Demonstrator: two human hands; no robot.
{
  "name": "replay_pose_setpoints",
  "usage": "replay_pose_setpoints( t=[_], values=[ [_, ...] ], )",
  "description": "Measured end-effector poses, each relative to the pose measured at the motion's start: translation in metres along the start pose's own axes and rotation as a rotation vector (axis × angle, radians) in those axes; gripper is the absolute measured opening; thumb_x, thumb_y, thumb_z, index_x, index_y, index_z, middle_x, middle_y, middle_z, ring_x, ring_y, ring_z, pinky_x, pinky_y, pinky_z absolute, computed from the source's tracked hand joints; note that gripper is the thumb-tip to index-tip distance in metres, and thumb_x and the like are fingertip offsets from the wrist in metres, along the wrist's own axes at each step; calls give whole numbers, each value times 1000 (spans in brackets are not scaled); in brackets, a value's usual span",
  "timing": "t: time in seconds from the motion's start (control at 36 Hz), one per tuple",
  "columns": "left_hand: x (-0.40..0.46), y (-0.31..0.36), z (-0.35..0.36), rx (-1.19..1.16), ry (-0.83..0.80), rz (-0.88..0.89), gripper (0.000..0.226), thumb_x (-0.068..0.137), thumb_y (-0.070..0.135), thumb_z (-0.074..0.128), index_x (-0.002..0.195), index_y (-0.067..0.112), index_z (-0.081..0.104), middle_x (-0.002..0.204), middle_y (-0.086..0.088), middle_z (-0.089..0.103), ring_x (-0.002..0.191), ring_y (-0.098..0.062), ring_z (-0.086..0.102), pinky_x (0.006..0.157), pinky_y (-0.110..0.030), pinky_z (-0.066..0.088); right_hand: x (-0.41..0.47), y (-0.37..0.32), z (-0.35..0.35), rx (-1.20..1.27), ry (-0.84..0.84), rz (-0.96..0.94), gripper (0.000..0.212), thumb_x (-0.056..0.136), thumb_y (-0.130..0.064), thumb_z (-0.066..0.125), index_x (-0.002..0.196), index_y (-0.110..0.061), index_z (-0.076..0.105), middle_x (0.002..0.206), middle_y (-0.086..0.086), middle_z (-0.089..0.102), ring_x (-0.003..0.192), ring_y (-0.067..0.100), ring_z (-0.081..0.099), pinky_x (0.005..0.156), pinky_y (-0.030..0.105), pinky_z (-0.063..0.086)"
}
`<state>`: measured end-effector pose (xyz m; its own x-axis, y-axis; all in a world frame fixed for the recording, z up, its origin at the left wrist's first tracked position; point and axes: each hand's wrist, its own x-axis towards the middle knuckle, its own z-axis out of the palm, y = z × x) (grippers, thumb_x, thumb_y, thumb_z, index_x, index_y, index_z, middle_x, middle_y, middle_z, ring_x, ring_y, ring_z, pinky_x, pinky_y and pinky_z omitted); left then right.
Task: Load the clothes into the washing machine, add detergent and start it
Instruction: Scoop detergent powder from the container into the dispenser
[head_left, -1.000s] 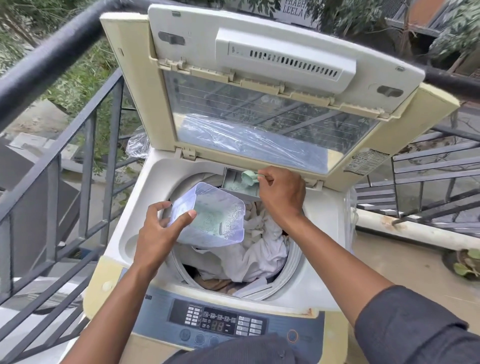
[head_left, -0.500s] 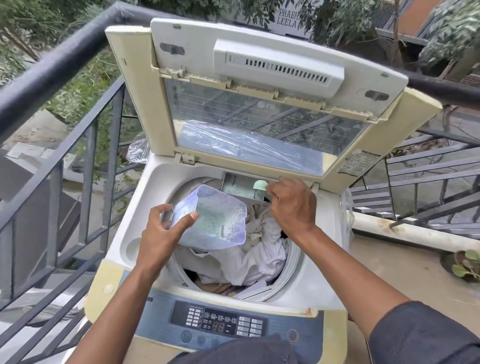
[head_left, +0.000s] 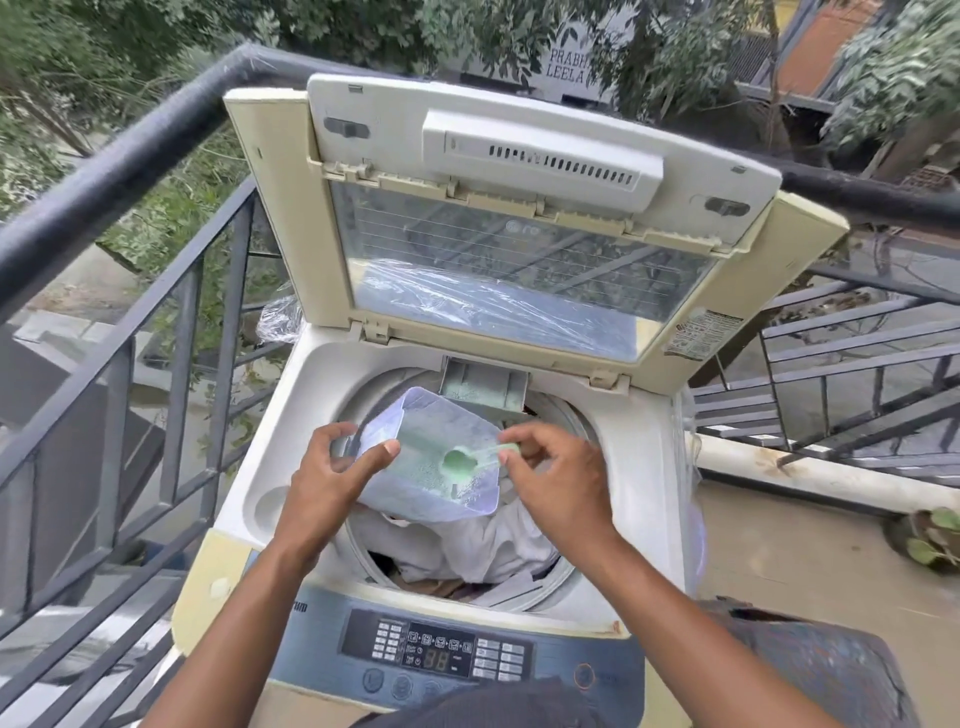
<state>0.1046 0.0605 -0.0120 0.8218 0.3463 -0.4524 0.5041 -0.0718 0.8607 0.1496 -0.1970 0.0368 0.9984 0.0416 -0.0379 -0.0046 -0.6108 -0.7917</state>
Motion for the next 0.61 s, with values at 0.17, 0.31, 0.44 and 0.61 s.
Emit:
replay_pose_setpoints(
  t=[0.17,0.31,0.44,0.61],
  values=[
    [-16,4,11,-51,-64,16,78,58,77,78,121,33,67,117,6,72,118,-23,68,92,-52,63,-17,4,13,-73,-131,19,13,89,-28,78,100,-32,82,84,-17,76,76,0,69,79,32,60],
    [-25,3,16,-152,-124,0,65,63,72,77,114,33,71,124,-5,74,112,-33,73,75,-41,66,-25,7,8,-92,-47,-53,15,91,-28,71,102,-31,80,108,-15,72,98,12,66,95,38,53],
    [-34,-2,30,-195,-137,27,69,67,71,76,121,30,66,125,-8,74,114,-32,73,77,-40,65,-34,18,-10,-31,145,43,33,94,-22,71,125,-30,69,119,-12,64,103,9,63,93,36,54],
    [-49,5,58,-280,-205,28,59,70,71,73,118,37,65,130,-18,71,106,-39,77,97,-63,60,-50,29,-33,283,70,375,37,101,-48,59,129,-26,68,120,-5,72,109,10,67,103,44,55]
  ],
)
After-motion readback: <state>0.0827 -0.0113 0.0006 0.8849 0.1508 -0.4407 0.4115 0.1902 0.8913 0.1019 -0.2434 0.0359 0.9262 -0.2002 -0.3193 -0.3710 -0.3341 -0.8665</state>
